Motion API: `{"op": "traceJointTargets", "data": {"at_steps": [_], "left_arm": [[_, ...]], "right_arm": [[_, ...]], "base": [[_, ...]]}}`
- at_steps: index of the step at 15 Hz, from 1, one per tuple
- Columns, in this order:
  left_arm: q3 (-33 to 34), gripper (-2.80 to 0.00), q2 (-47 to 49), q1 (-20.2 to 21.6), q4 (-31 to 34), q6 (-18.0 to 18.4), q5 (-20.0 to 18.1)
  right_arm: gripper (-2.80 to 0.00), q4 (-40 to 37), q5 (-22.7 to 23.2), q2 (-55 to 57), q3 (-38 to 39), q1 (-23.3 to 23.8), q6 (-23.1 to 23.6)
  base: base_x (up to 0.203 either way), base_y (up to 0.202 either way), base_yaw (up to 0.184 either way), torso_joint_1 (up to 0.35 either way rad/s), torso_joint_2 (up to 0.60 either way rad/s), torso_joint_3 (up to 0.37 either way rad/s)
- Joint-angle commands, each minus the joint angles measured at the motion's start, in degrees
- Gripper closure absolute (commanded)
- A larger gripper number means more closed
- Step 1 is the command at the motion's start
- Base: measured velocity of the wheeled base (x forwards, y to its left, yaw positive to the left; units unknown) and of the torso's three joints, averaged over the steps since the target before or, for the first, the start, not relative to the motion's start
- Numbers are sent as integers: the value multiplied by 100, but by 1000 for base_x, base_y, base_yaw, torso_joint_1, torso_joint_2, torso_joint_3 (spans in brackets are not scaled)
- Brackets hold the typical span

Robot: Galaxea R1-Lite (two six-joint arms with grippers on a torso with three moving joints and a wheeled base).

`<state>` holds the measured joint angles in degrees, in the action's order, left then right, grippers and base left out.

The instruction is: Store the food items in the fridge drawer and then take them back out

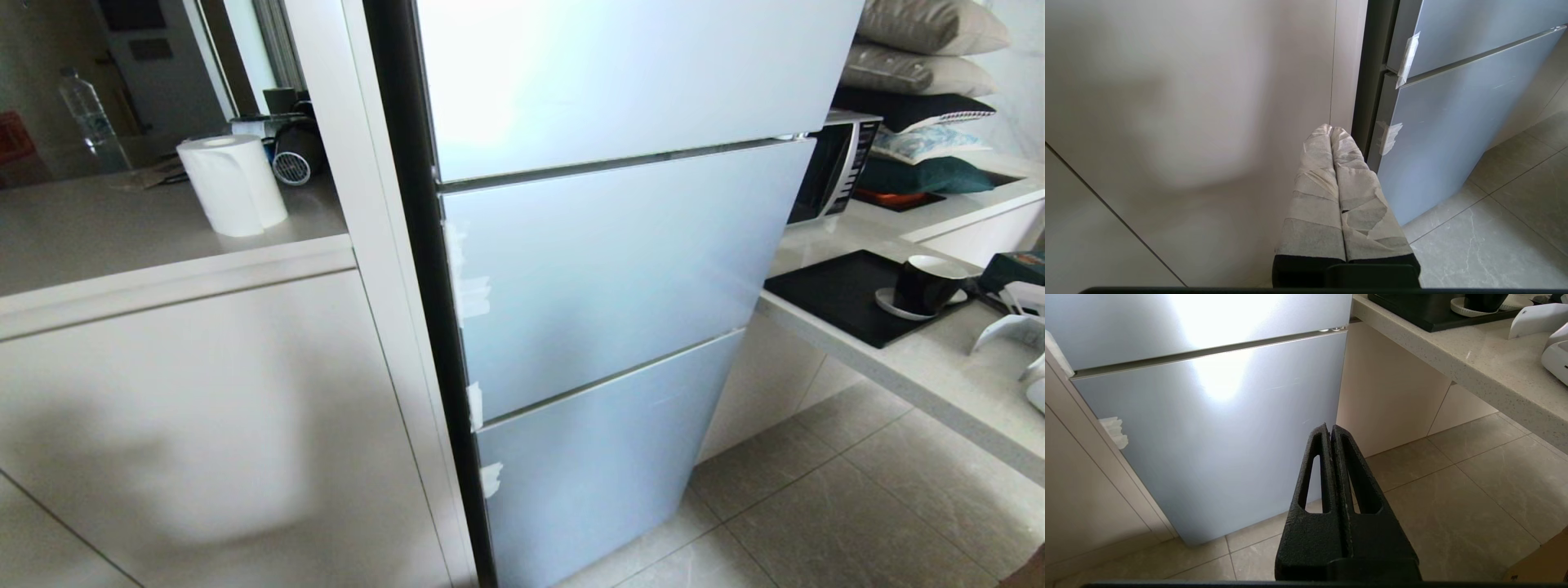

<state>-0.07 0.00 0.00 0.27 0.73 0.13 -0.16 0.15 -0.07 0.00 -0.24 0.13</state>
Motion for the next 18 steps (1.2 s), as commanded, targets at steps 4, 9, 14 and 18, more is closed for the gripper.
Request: {"op": "traceJointTargets", "data": {"at_steps": [4,9,14,18], "left_arm": [[-604,0,64,0,-61,167,-211],[-2259,0,2678,-64,-33,-1848,-887],[-2394,0,5794,-612,-1919,-3189,-1615],[-2588,0,8225,-1933,-4710,-3372,51]], "right_arm": [[0,-2,3,7,0,-2,4],[0,-2,3,7,0,-2,4],[0,-2,3,7,0,-2,4],[0,-2,3,7,0,-2,4]], "base": [[0,0,0,0,0,0],[0,0,0,0,0,0],[0,0,0,0,0,0],[0,0,0,0,0,0]]}}
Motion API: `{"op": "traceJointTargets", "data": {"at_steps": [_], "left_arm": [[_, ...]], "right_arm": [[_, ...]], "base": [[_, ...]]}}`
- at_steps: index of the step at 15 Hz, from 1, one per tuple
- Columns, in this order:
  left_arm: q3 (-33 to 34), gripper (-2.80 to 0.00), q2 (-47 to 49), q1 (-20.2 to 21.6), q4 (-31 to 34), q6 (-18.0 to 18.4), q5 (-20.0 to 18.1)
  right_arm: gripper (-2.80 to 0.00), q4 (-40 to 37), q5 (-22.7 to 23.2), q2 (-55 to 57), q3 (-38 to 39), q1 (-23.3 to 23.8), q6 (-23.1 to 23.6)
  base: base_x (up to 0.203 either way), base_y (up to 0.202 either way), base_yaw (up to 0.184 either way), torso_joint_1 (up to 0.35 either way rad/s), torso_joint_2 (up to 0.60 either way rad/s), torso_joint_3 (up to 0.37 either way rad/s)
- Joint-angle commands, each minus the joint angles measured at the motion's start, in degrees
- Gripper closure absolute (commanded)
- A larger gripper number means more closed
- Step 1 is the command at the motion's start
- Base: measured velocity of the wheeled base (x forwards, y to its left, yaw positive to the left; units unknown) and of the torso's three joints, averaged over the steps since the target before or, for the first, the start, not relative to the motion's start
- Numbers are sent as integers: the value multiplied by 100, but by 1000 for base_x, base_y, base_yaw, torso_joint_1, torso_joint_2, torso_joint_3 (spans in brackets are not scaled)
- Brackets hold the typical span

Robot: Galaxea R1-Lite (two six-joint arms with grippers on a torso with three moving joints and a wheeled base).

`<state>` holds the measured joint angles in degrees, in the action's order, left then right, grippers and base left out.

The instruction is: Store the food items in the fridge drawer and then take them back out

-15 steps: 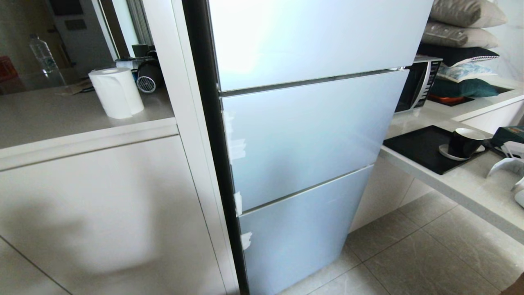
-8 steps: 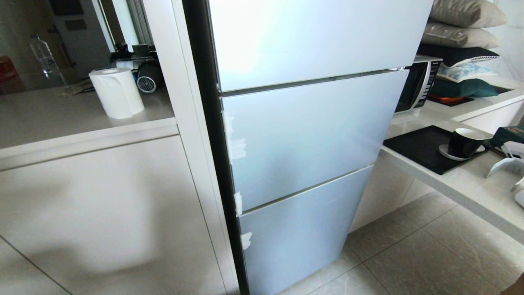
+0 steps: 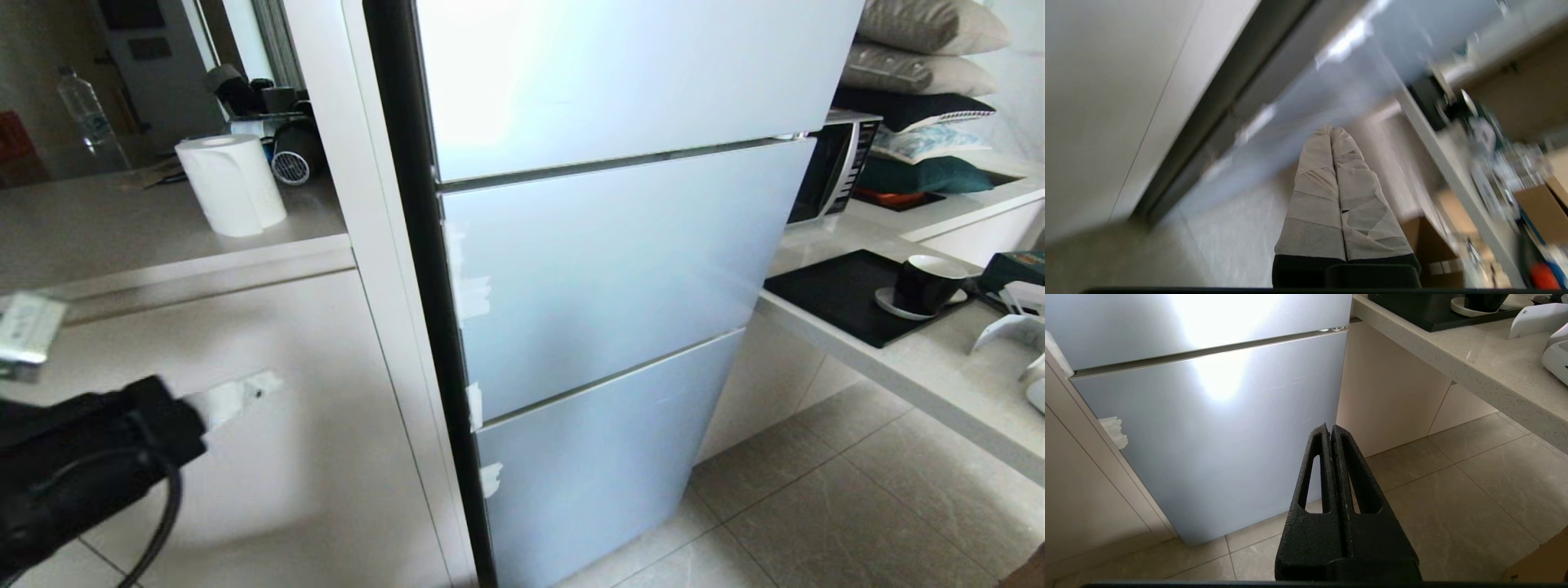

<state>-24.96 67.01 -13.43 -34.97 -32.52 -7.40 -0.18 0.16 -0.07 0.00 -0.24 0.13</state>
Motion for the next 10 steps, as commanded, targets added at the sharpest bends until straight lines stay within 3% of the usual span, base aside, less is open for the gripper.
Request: {"op": "traceJointTargets", "data": {"at_steps": [1,2,6,10], "left_arm": [[-281,0,1938,-1065,-1732,-78,1624],[-613,0,2182,-1318,-2070,-102,2148],[-1447,0,2469,-1537,-2380,-122,2904],[-1668,0,2684,-1670,-2392,-109,2987]], "right_arm": [[0,1,2,7,0,-2,4],[0,1,2,7,0,-2,4],[0,1,2,7,0,-2,4],[0,1,2,7,0,-2,4]], "base": [[0,0,0,0,0,0],[0,0,0,0,0,0],[0,0,0,0,0,0],[0,0,0,0,0,0]]}}
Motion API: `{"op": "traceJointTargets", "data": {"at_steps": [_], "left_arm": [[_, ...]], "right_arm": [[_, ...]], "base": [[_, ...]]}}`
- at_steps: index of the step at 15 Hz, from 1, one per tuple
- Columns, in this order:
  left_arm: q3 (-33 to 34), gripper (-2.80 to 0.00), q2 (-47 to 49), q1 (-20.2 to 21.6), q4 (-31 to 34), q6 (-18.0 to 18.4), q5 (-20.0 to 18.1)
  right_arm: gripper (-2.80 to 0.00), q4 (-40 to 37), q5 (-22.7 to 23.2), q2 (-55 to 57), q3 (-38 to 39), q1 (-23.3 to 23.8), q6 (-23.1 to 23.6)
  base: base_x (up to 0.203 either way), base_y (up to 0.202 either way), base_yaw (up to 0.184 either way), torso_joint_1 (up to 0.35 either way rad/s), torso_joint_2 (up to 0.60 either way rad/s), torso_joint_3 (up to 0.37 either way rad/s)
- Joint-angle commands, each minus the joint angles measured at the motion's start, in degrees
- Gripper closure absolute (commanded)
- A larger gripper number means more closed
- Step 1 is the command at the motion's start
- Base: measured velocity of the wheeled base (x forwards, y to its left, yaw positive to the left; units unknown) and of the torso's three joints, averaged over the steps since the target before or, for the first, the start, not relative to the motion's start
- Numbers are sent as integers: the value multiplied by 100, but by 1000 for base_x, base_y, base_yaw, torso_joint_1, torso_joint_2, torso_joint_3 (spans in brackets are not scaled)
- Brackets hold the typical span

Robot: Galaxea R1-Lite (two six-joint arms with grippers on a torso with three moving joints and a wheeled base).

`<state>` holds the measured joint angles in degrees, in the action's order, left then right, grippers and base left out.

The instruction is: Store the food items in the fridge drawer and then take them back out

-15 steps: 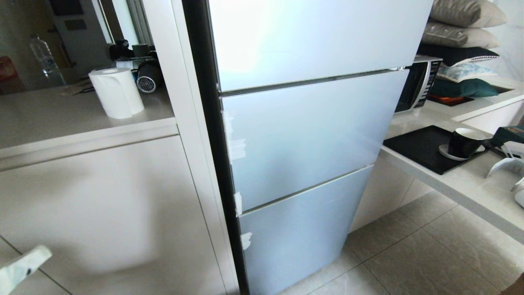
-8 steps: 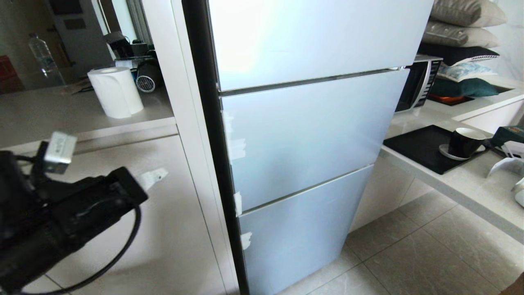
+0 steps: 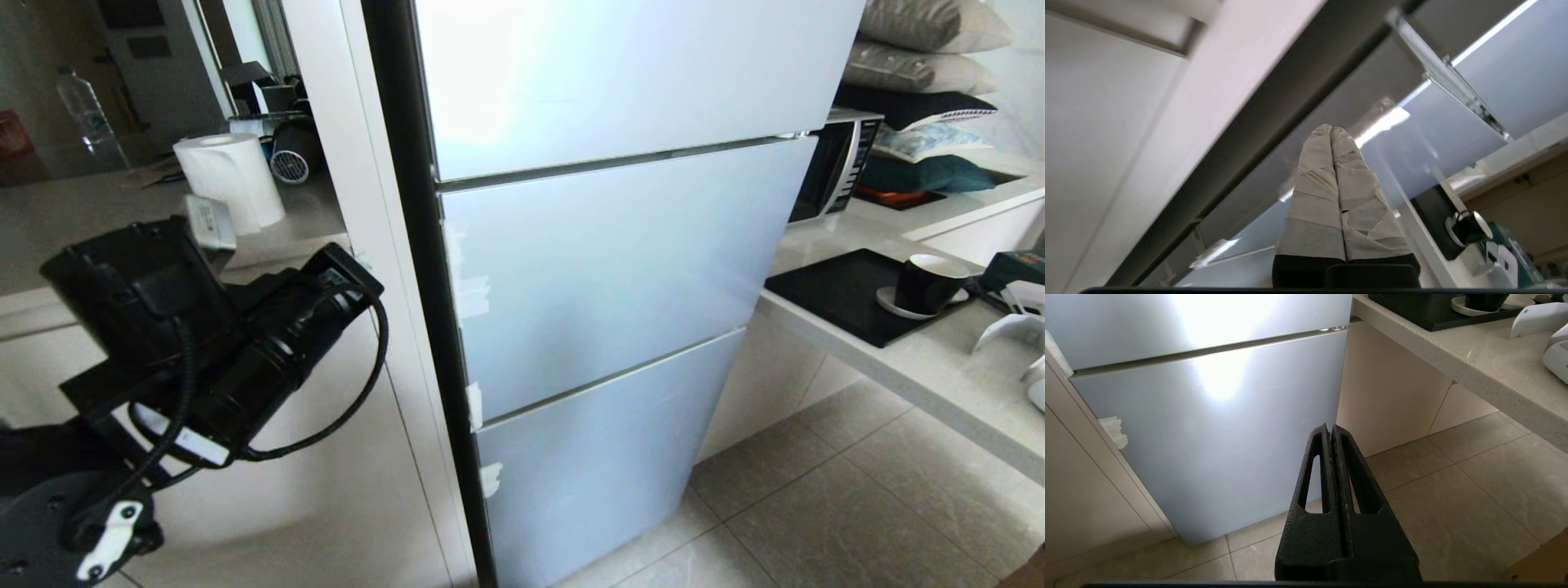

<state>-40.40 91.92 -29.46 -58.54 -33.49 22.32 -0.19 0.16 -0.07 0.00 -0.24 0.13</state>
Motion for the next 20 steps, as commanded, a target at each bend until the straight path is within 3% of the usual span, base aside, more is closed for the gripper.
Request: {"op": "traceJointTargets", "data": {"at_steps": [1,12,20], "left_arm": [[-278,0,242,-79,-26,-10,15],[-1376,0,1203,233,24,97,-365],[-1942,0,1588,336,174,106,-375]], "right_arm": [[0,2,2,7,0,-2,4],[0,2,2,7,0,-2,4],[0,2,2,7,0,-2,4]], "base": [[0,0,0,0,0,0],[0,0,0,0,0,0],[0,0,0,0,0,0]]}}
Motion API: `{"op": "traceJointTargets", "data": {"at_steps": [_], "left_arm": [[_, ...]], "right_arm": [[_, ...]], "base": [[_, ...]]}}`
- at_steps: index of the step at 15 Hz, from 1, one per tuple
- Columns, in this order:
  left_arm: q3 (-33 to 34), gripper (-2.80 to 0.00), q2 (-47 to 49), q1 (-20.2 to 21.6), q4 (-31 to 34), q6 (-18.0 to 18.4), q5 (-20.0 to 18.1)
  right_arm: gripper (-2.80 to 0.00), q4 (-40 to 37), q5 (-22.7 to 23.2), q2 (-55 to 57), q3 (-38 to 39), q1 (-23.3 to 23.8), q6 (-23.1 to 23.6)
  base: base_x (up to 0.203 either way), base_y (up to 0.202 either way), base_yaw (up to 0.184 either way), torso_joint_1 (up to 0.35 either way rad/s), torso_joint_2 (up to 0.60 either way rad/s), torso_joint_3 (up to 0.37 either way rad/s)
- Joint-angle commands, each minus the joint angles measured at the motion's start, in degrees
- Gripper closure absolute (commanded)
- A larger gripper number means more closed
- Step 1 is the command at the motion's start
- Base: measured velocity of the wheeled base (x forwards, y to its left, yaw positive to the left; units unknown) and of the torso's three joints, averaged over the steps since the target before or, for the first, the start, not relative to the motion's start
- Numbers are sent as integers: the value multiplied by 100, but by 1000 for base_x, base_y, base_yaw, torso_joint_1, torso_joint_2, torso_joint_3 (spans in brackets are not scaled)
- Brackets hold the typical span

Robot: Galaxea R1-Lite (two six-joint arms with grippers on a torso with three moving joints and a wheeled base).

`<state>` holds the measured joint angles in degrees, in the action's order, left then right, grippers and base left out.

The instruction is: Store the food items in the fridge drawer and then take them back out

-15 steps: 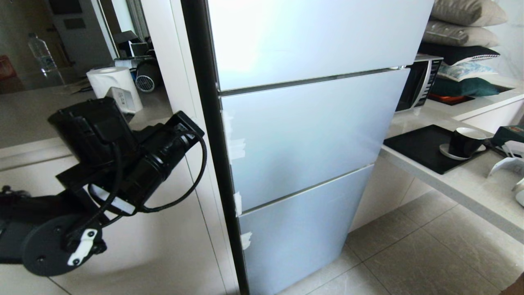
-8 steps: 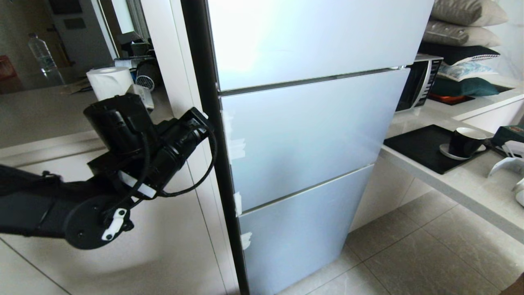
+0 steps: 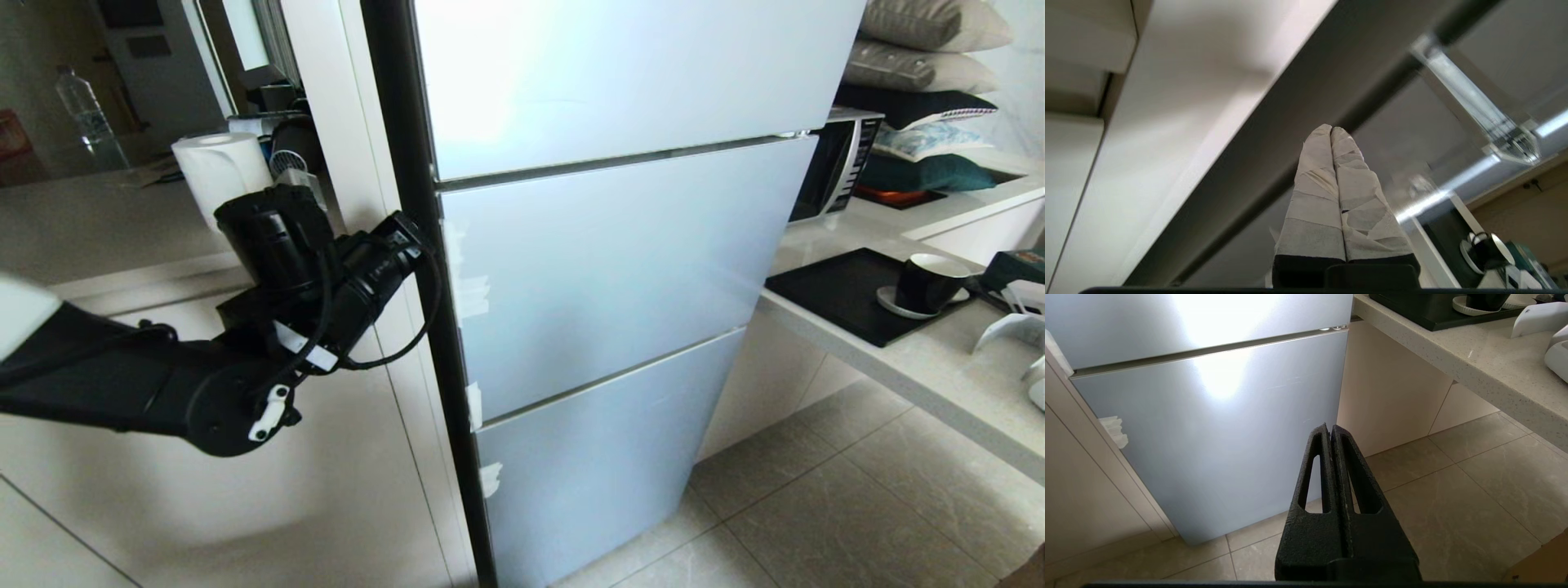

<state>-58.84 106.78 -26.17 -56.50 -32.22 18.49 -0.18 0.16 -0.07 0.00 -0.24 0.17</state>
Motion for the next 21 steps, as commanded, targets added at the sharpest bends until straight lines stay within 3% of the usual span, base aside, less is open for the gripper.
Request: {"op": "traceJointTargets", "data": {"at_steps": [1,11,21], "left_arm": [[-187,0,182,7,-28,-21,6],[-365,0,432,-55,-45,-30,-83],[-128,0,405,-345,-80,-83,-618]], "right_arm": [[0,1,2,7,0,-2,0],[0,1,2,7,0,-2,0],[0,1,2,7,0,-2,0]], "base": [[0,0,0,0,0,0],[0,0,0,0,0,0],[0,0,0,0,0,0]]}}
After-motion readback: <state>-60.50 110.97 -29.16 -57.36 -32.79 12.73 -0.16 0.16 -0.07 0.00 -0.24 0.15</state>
